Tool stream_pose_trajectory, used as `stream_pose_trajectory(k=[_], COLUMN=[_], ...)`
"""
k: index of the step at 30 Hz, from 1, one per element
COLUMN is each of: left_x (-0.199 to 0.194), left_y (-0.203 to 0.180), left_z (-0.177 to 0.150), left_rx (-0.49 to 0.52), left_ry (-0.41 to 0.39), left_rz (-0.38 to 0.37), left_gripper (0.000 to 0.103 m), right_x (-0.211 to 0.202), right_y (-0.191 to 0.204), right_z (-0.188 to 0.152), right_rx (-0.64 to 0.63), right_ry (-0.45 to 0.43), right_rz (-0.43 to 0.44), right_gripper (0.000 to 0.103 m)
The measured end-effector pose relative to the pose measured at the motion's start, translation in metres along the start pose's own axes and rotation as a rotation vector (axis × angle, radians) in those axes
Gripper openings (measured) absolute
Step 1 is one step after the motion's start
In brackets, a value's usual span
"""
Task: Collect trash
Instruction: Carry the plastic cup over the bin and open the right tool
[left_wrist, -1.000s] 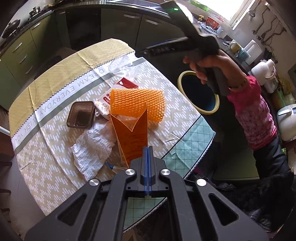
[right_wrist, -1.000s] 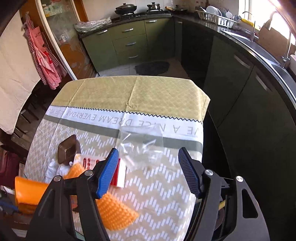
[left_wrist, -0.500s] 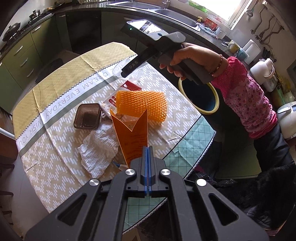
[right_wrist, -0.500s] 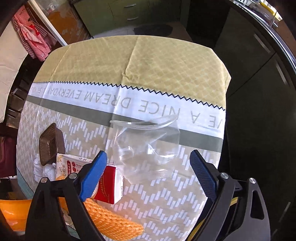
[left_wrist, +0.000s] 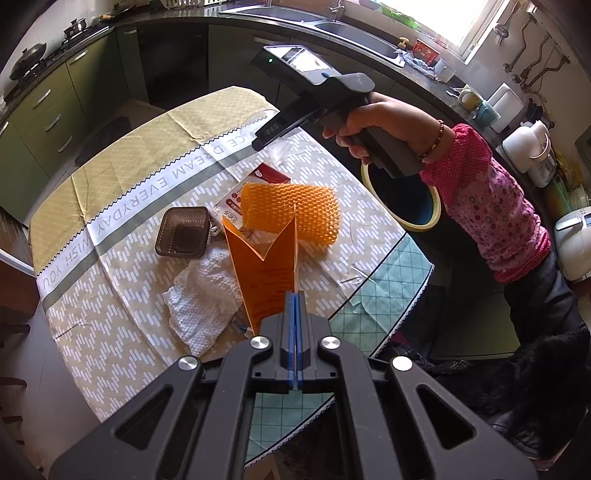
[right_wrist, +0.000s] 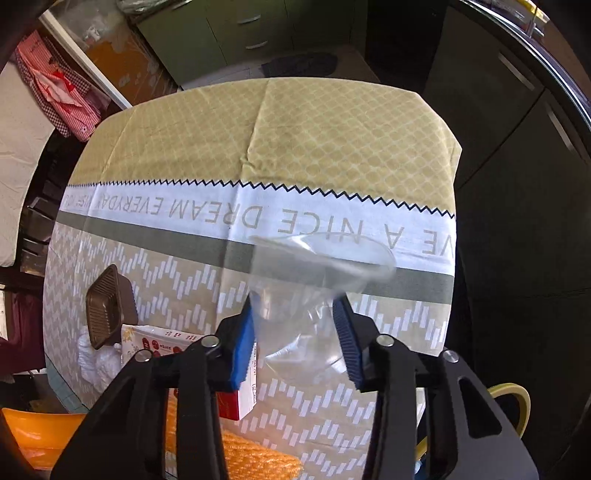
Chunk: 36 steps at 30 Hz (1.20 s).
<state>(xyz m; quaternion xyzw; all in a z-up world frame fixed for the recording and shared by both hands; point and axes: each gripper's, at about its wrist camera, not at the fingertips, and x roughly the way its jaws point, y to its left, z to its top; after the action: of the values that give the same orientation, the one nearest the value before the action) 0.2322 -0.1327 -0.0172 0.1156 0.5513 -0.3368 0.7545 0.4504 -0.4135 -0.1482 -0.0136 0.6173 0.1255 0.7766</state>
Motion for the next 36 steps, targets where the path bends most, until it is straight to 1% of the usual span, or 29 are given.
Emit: stream_pose_trajectory(k=[1, 5, 7, 8, 10, 16, 20, 23, 26, 28, 30, 33, 36], left_x=[0.000, -0.003, -0.004, -0.005, -0.005, -0.010, -0.012, -0.013, -0.014, -0.015, -0.016, -0.019, -0.022], left_y=[0.000, -0.001, -0.002, -0.003, -0.005, -0.004, -0.004, -0.004, -0.005, -0.006, -0.009, -0.016, -0.025], left_z=[0.000, -0.001, -0.002, -0.002, -0.003, -0.003, -0.005, -0.005, -0.004, -0.003, -0.002, 0.001, 0.007], left_rx=[0.001, -0.001, -0.003, -0.001, 0.004, 0.003, -0.001, -0.003, 0.004, 0.008, 0.013, 0.025, 0.042], left_ry=[-0.002, -0.009, -0.010, -0.010, -0.008, -0.022, -0.027, -0.030, -0.033, -0.038, -0.043, -0.060, -0.076], left_rz=[-0.001, 0.008, 0.011, 0.013, 0.014, 0.019, 0.023, 0.030, 0.031, 0.030, 0.027, 0.022, 0.012], left_gripper=[0.000, 0.000, 0.000, 0.000, 0.000, 0.000, 0.000, 0.000, 0.000, 0.000, 0.000, 0.000, 0.000], right_x=[-0.004, -0.008, -0.011, -0.013, -0.014, -0.034, -0.060, -0.090, -0.119, -0.137, -0.149, -0.150, -0.135], right_y=[-0.002, -0.001, 0.001, 0.003, 0.009, 0.019, 0.023, 0.017, -0.002, -0.023, -0.049, -0.092, -0.136], right_z=[-0.002, -0.008, -0.011, -0.012, -0.010, -0.018, -0.031, -0.051, -0.084, -0.111, -0.139, -0.181, -0.215], right_rx=[0.002, -0.011, -0.016, -0.015, -0.020, -0.026, -0.044, -0.048, -0.040, -0.017, 0.021, 0.100, 0.194], right_ry=[0.001, -0.002, -0.022, -0.028, -0.034, -0.087, -0.132, -0.180, -0.222, -0.244, -0.259, -0.240, -0.200], right_rz=[0.006, -0.026, -0.054, -0.060, -0.050, 0.001, 0.029, 0.044, 0.039, 0.027, -0.005, -0.054, -0.099], right_gripper=[0.036, 0.035, 0.029, 0.029, 0.025, 0.023, 0.023, 0.023, 0.023, 0.023, 0.023, 0.023, 0.024])
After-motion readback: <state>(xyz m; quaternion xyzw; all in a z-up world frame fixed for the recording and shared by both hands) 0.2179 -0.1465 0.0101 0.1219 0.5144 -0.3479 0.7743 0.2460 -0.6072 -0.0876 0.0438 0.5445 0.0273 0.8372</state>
